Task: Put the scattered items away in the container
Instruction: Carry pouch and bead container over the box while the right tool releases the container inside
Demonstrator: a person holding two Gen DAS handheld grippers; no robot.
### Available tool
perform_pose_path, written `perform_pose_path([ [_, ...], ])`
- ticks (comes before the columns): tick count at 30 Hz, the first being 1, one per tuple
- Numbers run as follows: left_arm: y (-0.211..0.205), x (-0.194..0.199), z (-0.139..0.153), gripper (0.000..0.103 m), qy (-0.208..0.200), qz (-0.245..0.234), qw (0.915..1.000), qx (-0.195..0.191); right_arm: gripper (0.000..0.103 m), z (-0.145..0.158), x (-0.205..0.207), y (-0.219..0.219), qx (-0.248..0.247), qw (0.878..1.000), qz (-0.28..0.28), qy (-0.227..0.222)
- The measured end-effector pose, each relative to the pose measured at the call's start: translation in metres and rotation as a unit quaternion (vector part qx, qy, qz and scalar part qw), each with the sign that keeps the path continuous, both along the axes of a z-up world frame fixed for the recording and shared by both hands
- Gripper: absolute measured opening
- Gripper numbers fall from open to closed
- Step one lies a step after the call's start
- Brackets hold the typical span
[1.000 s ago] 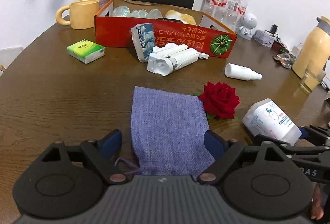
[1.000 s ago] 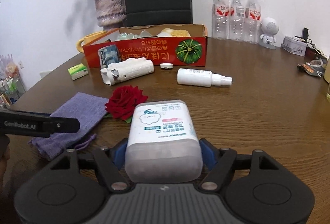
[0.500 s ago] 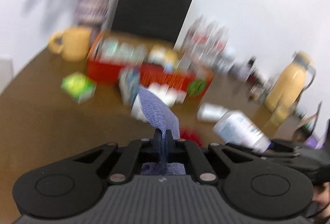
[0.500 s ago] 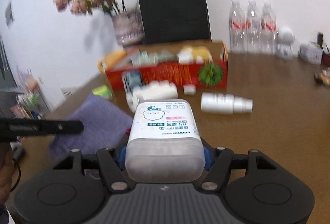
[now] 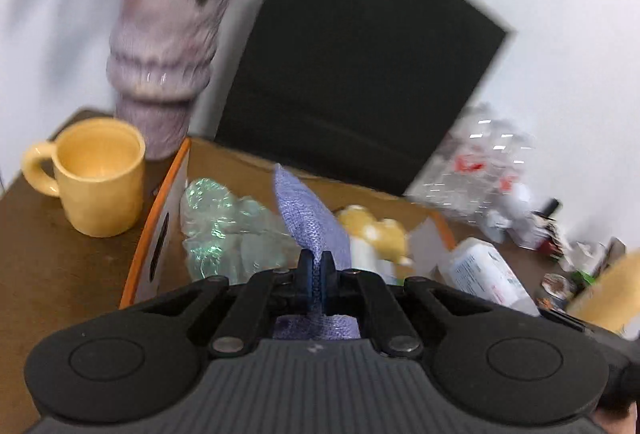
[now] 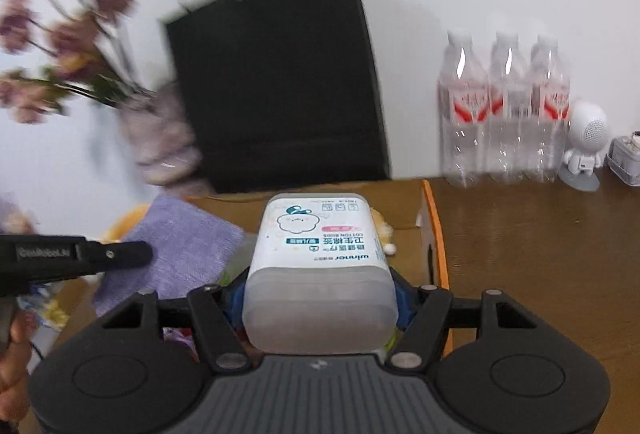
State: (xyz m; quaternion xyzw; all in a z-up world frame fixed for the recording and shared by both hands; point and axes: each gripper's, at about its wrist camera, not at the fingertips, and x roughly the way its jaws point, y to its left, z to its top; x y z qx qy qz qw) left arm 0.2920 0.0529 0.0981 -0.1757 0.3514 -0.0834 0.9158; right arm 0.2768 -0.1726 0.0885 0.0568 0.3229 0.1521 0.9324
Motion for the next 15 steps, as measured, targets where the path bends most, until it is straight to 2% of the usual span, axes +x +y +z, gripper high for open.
perform_pose_path([
  [4,-0.003,0.021,-0.02,0.005,0.022,0.008,0.9993,0.029,0.065,-0.02,0.04,0.01,-0.023,0.999,-0.007,0.025],
  [8,0.001,0.024,-0.029,0.005,0.027,0.003,0.9994,0.024,0.065,-0.033,0.055,0.016,-0.028,0.999,-0.004,0.034],
  [12,0.002,0.019,-0.027,0.005,0.018,-0.002,0.9992,0.037,0.065,-0.034,0.052,0.017,-0.044,0.999,0.003,0.023],
  [15,0.004,0.011,-0.02,0.005,0.0,-0.006,0.9997,0.023,0.067,-0.024,0.041,0.012,-0.035,0.999,0.001,-0.007],
])
